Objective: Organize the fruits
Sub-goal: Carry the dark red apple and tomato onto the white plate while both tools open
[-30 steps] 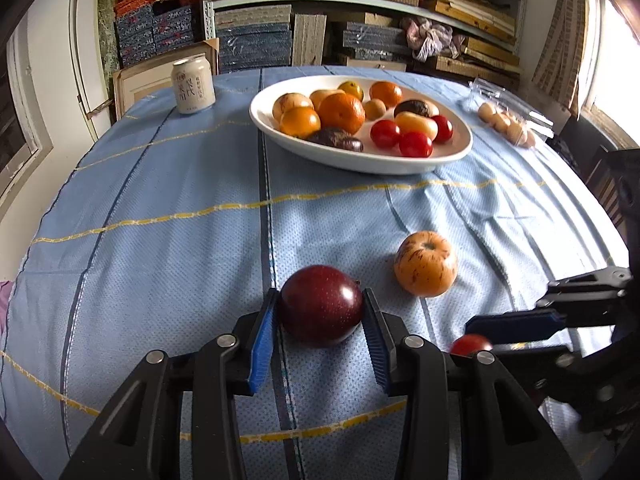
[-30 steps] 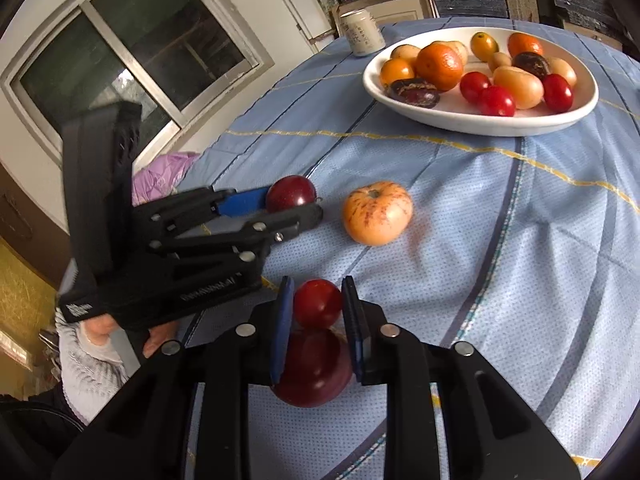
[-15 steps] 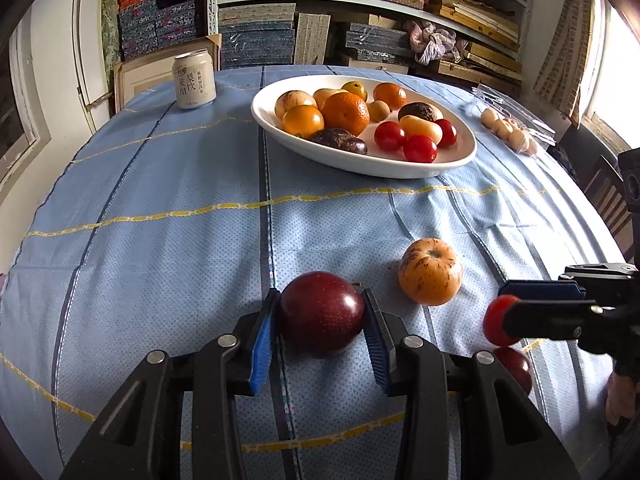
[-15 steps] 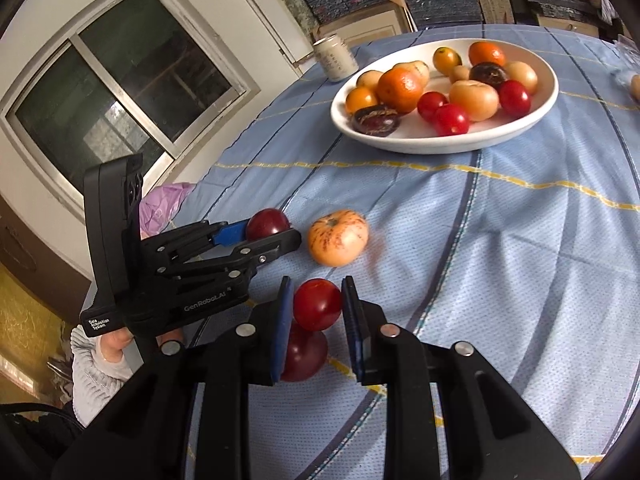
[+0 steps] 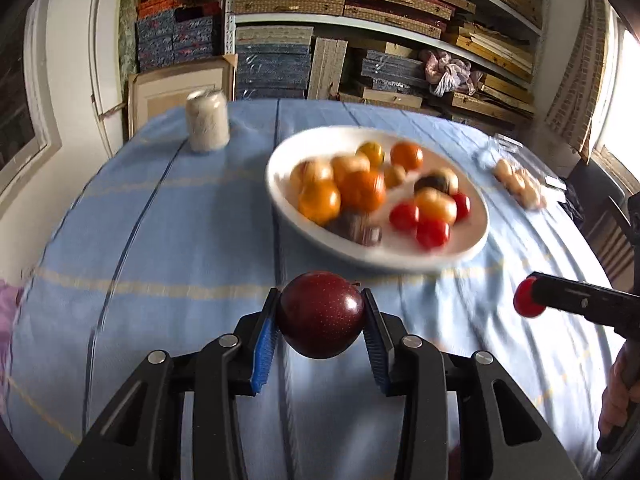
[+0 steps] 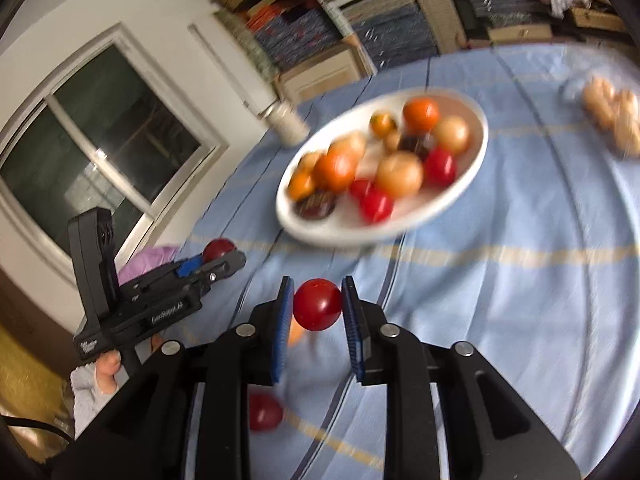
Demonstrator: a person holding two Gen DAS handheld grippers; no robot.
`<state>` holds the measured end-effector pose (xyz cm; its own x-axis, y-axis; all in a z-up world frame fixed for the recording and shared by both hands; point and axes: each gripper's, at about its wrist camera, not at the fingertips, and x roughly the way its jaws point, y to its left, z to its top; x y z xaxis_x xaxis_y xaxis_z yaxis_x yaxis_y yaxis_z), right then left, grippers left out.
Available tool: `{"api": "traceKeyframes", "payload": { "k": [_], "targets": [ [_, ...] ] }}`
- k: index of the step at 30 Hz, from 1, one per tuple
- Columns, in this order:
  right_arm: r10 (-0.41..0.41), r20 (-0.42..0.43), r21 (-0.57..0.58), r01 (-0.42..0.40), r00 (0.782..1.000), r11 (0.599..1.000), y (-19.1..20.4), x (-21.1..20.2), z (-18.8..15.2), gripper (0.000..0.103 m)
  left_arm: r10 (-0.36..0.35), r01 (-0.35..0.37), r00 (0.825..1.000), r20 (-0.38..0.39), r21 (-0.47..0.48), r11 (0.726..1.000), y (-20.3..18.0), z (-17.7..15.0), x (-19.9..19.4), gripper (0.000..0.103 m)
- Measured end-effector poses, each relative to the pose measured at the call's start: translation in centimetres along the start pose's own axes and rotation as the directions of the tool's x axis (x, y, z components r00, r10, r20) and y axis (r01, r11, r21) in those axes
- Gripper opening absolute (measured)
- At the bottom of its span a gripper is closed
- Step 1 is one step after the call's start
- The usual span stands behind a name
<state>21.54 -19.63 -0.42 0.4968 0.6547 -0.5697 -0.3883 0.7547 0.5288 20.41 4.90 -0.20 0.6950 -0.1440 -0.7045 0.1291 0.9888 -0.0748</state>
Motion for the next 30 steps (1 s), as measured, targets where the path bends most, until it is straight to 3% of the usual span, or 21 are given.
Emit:
{"api": "traceKeyframes", "payload": {
  "k": [5,8,12,19,21,27,30],
  "targets": [
    [-0.046,0.088,0.039,0.043,0.995,0.998,-1.2,1.4,5.2,0.024,-0.052,0.052,0.999,-0.006,-0.002,0.999,-2.2,3.0,3.0,0.04],
    [-0.091,0.109,0.039,0.087,0.99,0.995,-1.8,3.9,7.7,0.024,-0.057,0.059,0.998,-0.036,0.044,0.997,-3.9,3.5,5.2,0.04],
    [-0.11,0.081,0.007,0.109,0.991,0.994,-1.8,7.9,9.6,0.023,-0.03,0.033,0.999,-0.036,0.094,0.995,-5.0,3.6,6.9,0.04],
    [-0.117,0.018,-0.019,0.117,0.993,0.993,-2.6,11.9,10.3,0.029,-0.059,0.063,0.998,-0.038,0.087,0.994,-4.9,3.8,7.8,0.04],
    [-0.12,0.032,-0.011,0.12,0.992,0.993,-2.8,11.9,10.3,0.036,-0.056,0.059,0.998,-0.038,0.098,0.993,-5.2,3.8,7.8,0.041],
    [-0.075,0.118,-0.032,0.079,0.99,0.996,-0.5,7.9,10.1,0.036,-0.057,0.06,0.998,-0.032,0.106,0.993,-4.9,3.6,6.2,0.042],
    [-0.022,0.165,-0.055,0.031,0.986,0.998,1.2,4.2,8.6,0.058,-0.039,0.04,0.999,-0.01,0.111,0.993,-4.6,3.1,3.9,0.043]
  ]
}}
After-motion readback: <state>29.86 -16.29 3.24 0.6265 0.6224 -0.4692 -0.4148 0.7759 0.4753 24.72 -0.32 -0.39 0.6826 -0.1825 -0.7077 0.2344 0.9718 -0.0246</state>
